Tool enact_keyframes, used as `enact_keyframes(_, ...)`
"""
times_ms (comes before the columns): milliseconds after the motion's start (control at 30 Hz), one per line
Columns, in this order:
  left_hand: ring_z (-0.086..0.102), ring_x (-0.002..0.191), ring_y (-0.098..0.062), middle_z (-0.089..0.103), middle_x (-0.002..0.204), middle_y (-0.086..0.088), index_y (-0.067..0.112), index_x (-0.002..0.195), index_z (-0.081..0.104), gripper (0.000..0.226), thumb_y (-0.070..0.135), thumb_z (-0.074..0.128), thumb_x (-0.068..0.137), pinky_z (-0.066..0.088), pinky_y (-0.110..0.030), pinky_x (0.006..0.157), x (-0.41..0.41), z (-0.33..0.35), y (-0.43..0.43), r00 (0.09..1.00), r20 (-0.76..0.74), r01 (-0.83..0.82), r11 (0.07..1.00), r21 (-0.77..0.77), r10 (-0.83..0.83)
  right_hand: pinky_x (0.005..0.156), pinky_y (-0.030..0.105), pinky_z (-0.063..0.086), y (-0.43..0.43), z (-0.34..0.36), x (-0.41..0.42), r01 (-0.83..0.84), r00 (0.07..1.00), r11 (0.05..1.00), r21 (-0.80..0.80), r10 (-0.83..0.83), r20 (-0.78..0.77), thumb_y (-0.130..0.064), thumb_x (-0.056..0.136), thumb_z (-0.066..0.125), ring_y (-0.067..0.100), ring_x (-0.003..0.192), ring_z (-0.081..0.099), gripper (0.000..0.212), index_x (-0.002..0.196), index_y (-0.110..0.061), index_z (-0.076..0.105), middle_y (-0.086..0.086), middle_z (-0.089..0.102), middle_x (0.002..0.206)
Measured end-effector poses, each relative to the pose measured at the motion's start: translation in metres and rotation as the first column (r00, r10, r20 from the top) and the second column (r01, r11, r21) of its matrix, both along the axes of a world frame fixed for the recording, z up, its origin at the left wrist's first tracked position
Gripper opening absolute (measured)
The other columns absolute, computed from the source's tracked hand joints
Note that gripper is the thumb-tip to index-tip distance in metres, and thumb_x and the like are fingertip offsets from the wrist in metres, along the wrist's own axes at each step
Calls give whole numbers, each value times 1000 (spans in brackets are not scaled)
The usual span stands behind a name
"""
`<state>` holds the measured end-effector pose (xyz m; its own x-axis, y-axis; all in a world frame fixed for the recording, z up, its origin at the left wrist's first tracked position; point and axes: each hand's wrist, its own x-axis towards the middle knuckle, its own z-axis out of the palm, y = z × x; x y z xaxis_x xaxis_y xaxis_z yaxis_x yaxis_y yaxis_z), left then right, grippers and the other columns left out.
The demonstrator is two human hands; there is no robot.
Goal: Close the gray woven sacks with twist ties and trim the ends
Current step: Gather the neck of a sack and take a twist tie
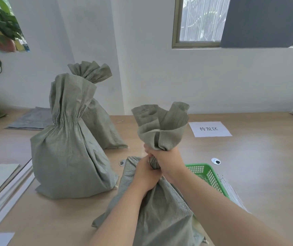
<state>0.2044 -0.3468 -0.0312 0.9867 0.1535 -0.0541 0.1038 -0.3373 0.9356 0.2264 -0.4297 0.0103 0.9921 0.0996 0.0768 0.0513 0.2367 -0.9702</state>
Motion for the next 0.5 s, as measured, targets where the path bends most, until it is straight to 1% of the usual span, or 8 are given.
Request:
enact_keyframes(33,56,58,-12,61,56,7,23,63,59,28,2,60,81,43,-28,56,-1,1,-1,1000,8,-7,1000,-26,7,84,45,58,0,-1,1,24,999,999,35,-23,-34,-7,78,78,33,91,71,17,80,-23,72,-4,71,79)
enact_keyframes(67,60,61,-13,65,62,4,21,71,63,22,3,61,82,46,-29,57,-1,2,-2,1000,17,-8,999,-52,9,82,47,59,0,-2,3,41,997,995,90,-34,-75,-4,81,74,35,89,71,17,76,-20,71,1,70,76)
enact_keyframes(167,67,68,-15,71,73,1,22,86,66,17,7,62,79,51,-31,60,-1,-3,-2,999,45,7,997,-79,-4,75,38,60,0,-2,9,54,989,949,312,-7,-150,6,91,62,30,77,69,10,84,-1,63,13,67,73)
enact_keyframes(233,69,76,-16,73,80,2,25,93,65,20,14,63,77,54,-33,64,-1,-6,0,998,57,21,999,-44,-19,71,36,60,1,0,14,45,984,919,391,27,-176,5,93,61,26,70,68,7,87,1,61,13,66,71)
enact_keyframes(300,70,87,-14,74,89,3,30,101,62,26,18,63,77,57,-38,75,2,-8,4,996,56,63,998,-18,-62,66,35,58,3,4,19,25,976,919,393,63,-207,2,94,62,23,62,65,5,90,-2,60,11,65,69)
enact_keyframes(333,70,92,-12,73,93,4,32,104,60,29,18,63,79,57,-37,80,3,-7,7,993,53,106,994,-12,-106,62,34,56,2,6,22,10,972,927,374,78,-220,1,94,62,21,56,61,7,88,-4,60,9,64,66)
enact_keyframes(433,69,99,-7,73,101,9,38,111,58,38,23,71,79,57,-34,87,4,-3,12,975,48,217,976,-15,-216,53,30,45,3,9,28,-31,968,953,300,103,-227,0,93,61,14,46,44,16,80,-8,58,4,55,59)
enact_keyframes(500,69,99,-9,74,99,10,40,110,59,39,31,74,74,57,-38,88,5,-4,12,981,43,189,982,3,-189,49,29,39,5,8,31,-54,972,963,263,111,-206,1,91,63,15,45,36,17,77,-8,56,3,44,55)
